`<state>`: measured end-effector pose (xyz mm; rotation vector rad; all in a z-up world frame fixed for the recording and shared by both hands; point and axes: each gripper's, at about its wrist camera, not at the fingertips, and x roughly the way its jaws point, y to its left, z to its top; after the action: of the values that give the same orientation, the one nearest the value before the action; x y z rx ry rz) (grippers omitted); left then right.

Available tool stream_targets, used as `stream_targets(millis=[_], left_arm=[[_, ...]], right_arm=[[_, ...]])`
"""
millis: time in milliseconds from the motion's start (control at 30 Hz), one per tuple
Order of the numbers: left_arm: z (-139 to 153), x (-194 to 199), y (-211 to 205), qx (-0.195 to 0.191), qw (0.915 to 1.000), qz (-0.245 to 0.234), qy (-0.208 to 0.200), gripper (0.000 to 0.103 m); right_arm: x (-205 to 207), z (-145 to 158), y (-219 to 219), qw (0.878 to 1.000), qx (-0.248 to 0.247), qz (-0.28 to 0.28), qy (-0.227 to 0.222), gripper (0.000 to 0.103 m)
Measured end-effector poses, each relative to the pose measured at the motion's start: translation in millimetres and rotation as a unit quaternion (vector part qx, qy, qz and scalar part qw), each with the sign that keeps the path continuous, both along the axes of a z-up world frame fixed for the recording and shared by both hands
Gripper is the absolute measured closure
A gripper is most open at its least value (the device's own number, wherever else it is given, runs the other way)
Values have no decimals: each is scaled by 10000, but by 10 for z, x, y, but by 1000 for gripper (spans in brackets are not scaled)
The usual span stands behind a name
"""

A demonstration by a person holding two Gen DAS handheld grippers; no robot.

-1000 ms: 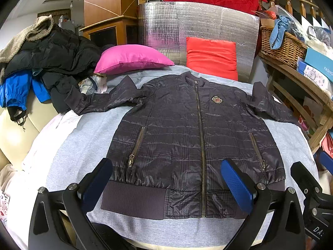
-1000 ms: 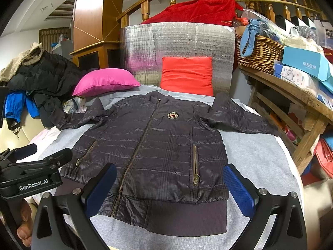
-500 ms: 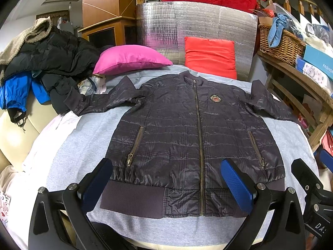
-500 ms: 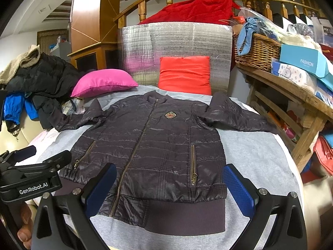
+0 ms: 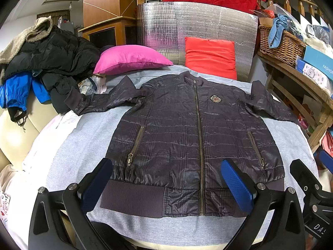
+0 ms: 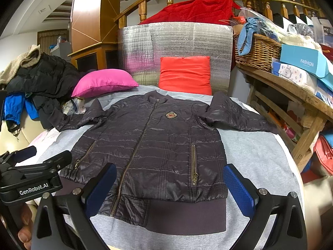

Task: Fold large clothes

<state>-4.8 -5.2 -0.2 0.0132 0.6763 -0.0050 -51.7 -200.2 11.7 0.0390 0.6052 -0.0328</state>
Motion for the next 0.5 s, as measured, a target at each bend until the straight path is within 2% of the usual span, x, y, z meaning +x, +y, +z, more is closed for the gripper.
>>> stream_targets(millis=[200,333,500], left_arm=[[-3,-4,2,5,10000,5,-30,0],[-19,-9,1,-35,9998,2,184,0],[-44,46,-24,117,9993,-9,346,0]], right_arm=[[-1,-9,19,10000,13,-5,20,0],[-1,-14,25,10000,20,-4,30,0],[28,-31,-3,10000,59,-2,63,0]])
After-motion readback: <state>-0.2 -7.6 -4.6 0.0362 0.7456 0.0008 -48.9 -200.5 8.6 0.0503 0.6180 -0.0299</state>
